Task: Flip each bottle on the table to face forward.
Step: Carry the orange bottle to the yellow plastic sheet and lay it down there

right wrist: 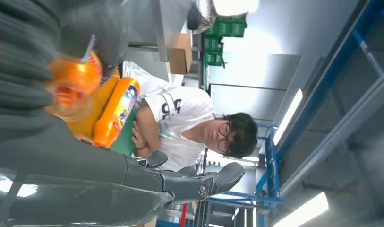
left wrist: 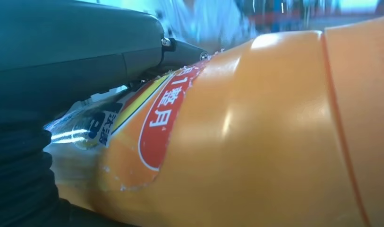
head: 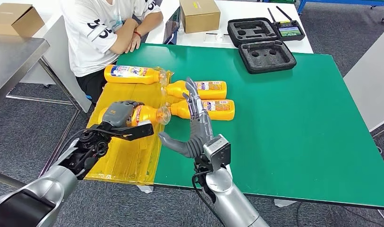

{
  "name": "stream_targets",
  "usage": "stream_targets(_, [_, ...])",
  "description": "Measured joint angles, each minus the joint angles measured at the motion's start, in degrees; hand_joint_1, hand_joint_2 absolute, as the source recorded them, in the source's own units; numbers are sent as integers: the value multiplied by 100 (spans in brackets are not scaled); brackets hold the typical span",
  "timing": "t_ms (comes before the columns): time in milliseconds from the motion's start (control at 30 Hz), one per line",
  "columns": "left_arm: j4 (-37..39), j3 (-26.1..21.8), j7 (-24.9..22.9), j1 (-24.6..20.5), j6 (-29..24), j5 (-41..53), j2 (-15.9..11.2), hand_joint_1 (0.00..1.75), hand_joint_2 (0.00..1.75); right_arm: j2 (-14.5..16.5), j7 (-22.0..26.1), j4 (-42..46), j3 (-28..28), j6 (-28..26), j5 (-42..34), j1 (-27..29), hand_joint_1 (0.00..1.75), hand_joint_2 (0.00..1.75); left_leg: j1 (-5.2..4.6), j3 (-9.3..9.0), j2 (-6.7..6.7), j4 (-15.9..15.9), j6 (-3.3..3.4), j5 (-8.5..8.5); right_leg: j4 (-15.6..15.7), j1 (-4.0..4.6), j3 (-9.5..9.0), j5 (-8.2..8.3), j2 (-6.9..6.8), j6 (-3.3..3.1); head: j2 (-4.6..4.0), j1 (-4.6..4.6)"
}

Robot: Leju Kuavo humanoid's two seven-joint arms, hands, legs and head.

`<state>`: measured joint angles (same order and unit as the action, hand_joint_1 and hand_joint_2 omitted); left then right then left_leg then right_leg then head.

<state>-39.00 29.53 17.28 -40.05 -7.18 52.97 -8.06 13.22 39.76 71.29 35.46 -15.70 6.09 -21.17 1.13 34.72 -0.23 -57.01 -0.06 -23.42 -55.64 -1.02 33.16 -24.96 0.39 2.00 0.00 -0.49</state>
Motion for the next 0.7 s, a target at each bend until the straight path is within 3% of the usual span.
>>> stream_targets(133, [348,128,-115,-168,364,202,15,175,175,0,-1,-177,68,-1,-69,-35,0,175,0,2,-2,0,0,0,0,0,0,0,0,0,0,0])
stream_targets(600, [978,467,-599,-354,900,812,27,175,175,8,3,-618,193,122,-212,-131,0,175,0,1,-4,0,0,0,-1,0,-3,0,-1,0,0,1])
stream_targets(667, [1005,491,-616,-369,976,874,26,170,175,14,4,-668,205,132,-230,-137,0,175,0,0,-4,1,0,0,-1,0,-4,0,-1,0,-1,1])
stream_targets(700, [1018,506,-606,-377,1023,895,26,153,175,16,4,-693,211,136,-241,-143,0,175,0,0,-4,1,0,0,-1,0,-4,0,-1,0,-1,0])
